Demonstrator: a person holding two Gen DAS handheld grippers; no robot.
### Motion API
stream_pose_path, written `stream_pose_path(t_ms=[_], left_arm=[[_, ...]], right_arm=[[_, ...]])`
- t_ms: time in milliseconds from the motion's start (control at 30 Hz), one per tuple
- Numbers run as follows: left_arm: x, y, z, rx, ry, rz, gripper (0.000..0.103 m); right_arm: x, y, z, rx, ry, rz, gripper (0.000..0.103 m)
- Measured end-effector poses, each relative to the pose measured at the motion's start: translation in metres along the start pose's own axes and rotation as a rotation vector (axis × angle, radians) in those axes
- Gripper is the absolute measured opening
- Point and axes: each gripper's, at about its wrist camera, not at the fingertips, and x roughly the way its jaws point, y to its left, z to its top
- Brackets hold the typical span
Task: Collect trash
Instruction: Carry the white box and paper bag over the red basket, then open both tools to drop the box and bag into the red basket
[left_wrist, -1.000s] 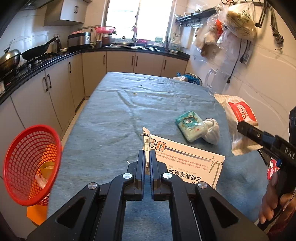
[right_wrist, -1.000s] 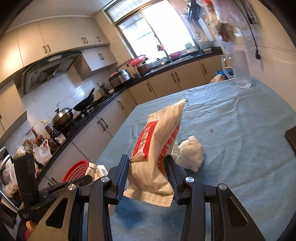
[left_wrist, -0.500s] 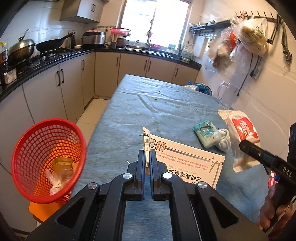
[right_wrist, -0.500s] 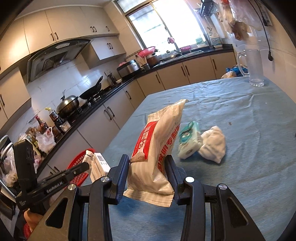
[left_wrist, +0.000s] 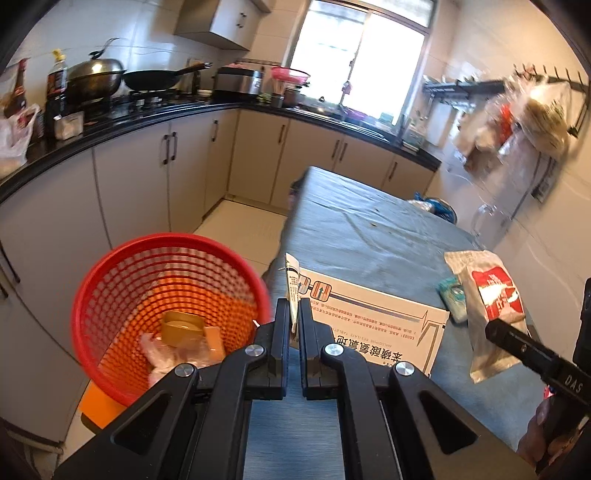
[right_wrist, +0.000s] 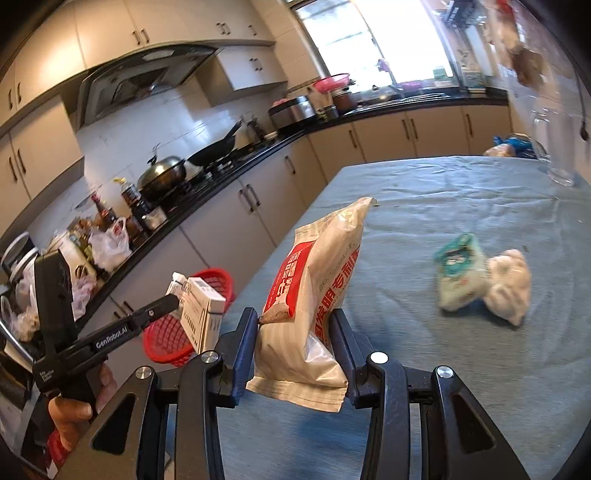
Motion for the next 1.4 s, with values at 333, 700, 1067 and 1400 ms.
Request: stream_pose_path(t_ms=[333,700,1067,1400], left_arm=[[-0.006,0.058,0.0,-0.075,-0.025,0.084,0.004],[-0.001,0.111,-0.006,-0.115,-0.013,0.215,0.004],[0.015,0.121,-0.011,0.017,0.005,0.37,0.004],[0.028,0.122,-0.012,0.074,0.031,0.417,0.005]], right_arm=[[0.04,0.048,0.004,-0.08,0.062,0.06,0.043],[0.094,0.094,0.013,-0.126,0.138,0.126,0.043],[0.151,0.126,0.009,-0.201,0.224,0.135,0.044],[0.185,0.137,-0.002,-0.229,0.289,0.114,0.047]])
